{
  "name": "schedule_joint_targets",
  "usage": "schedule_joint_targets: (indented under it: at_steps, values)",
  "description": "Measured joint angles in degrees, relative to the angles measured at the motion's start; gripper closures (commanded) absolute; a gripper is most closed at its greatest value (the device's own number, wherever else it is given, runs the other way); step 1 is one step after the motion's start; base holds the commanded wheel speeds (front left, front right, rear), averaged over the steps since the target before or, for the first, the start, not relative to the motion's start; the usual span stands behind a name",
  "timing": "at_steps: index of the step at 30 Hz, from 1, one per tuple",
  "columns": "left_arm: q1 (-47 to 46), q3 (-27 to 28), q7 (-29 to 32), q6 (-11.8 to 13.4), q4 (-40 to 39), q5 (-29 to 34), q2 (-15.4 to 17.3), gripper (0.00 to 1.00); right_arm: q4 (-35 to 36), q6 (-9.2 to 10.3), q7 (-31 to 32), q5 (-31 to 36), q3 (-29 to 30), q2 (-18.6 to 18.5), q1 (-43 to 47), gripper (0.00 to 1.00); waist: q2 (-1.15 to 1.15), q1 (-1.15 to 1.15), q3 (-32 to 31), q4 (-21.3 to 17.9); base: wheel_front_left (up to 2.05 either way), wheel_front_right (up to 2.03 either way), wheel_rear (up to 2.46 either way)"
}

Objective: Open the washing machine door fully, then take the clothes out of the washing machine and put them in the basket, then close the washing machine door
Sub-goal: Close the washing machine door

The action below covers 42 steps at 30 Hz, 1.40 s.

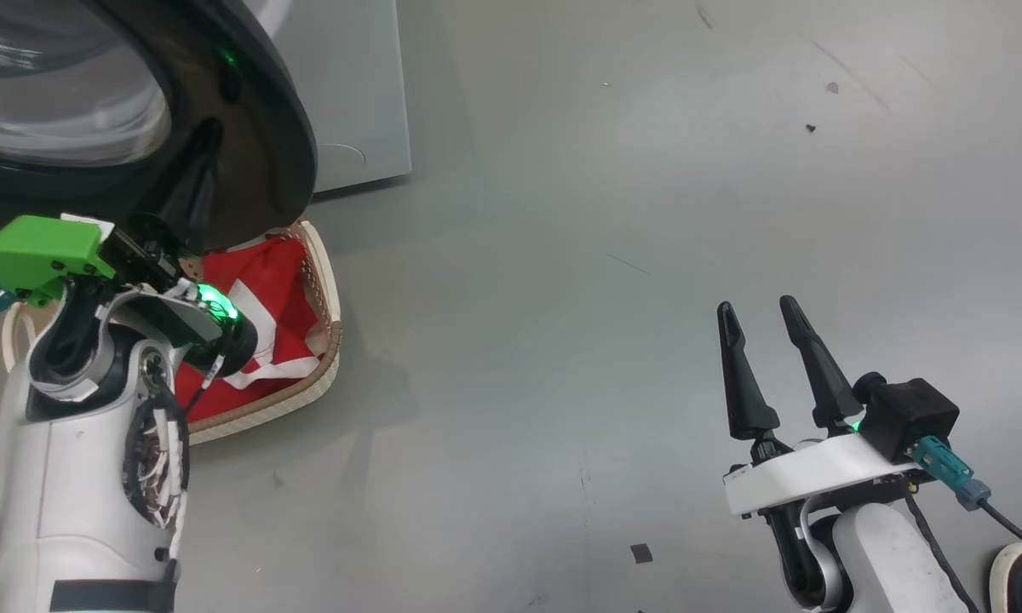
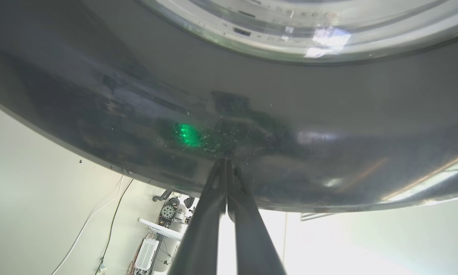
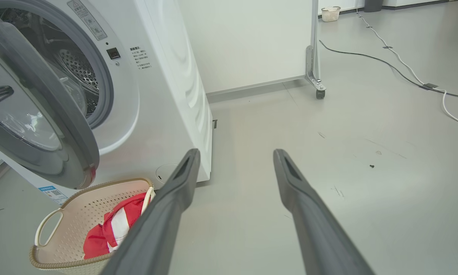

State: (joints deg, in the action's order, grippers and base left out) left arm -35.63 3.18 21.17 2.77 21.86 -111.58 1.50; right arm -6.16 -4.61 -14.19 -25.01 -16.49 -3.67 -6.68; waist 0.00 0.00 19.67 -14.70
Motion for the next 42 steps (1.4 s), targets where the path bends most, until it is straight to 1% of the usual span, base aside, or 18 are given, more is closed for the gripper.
schedule_joint_targets:
  at_steps: [4, 7, 10, 13, 16, 18, 20, 23, 32, 42]
  values:
    - [1.3, -3.4, 1.1, -1.3, 0.9, 2.1, 0.0, 1.00, 0.0, -0.02, 0.0, 0.3, 1.3, -0.1, -0.2, 0.00, 0.00, 0.00, -1.0, 1.6, 0.00, 0.00, 0.00]
    - [4.0, -6.5, 2.1, -2.6, 1.6, 4.0, 0.0, 1.00, -0.1, -0.02, 0.0, 0.4, 2.4, -0.2, -0.2, 0.00, 0.00, 0.00, -1.9, 3.1, 0.00, 0.00, 0.00]
    - [6.8, -9.6, 2.5, -3.7, 1.9, 7.7, 0.0, 1.00, -0.1, -0.03, 0.0, 0.4, 3.6, -0.5, -0.2, 0.00, 0.00, 0.00, -2.9, 4.6, 0.00, 0.00, 0.00]
    - [8.8, -13.3, 2.7, -6.0, 1.9, 13.2, 0.2, 1.00, -0.1, -0.03, 0.0, 0.4, 4.6, -0.8, -0.2, 0.00, 0.00, 0.00, -3.9, 6.3, 0.00, 0.00, 0.00]
    - [10.4, -17.8, 2.9, -8.2, 1.5, 20.4, 3.1, 1.00, -0.1, -0.07, 0.0, 0.4, 5.4, -1.2, -0.2, 0.00, 0.00, 0.00, -5.0, 8.1, 0.00, 0.00, 0.00]
    - [11.7, -19.2, 2.1, -8.7, 1.4, 24.7, 5.3, 1.00, -0.1, -0.37, 0.0, 0.4, 5.9, -1.5, -0.1, 0.00, 0.00, 0.00, -5.8, 9.3, 0.00, 0.00, 0.00]
    - [13.0, -19.9, 0.5, -9.2, 1.1, 27.6, 6.8, 1.00, -0.1, -0.37, 0.0, 0.4, 6.3, -1.6, -0.1, 0.00, 0.00, 0.00, -6.5, 10.6, 0.00, 0.00, 0.00]
    - [14.0, -21.3, -2.4, -9.4, -0.3, 32.8, 8.2, 1.00, -0.1, -0.38, 0.0, 0.4, 6.9, -1.8, 0.2, 0.00, 0.00, 0.00, -7.6, 12.5, 0.00, 0.00, 0.00]
    - [16.3, -23.7, -15.1, -9.7, -3.5, 49.2, 12.9, 1.00, -0.1, -0.62, 0.0, 0.5, 7.7, -1.8, 2.4, 0.00, 0.00, 0.00, -10.8, 18.4, 0.00, 0.00, 0.00]
    - [21.1, -24.6, -28.7, -9.7, -5.7, 61.8, 16.0, 1.00, -0.1, -0.82, 0.0, 1.0, 7.3, -1.7, 4.5, 0.00, 0.00, 0.00, -14.2, 23.3, 0.00, 0.00, 0.00]
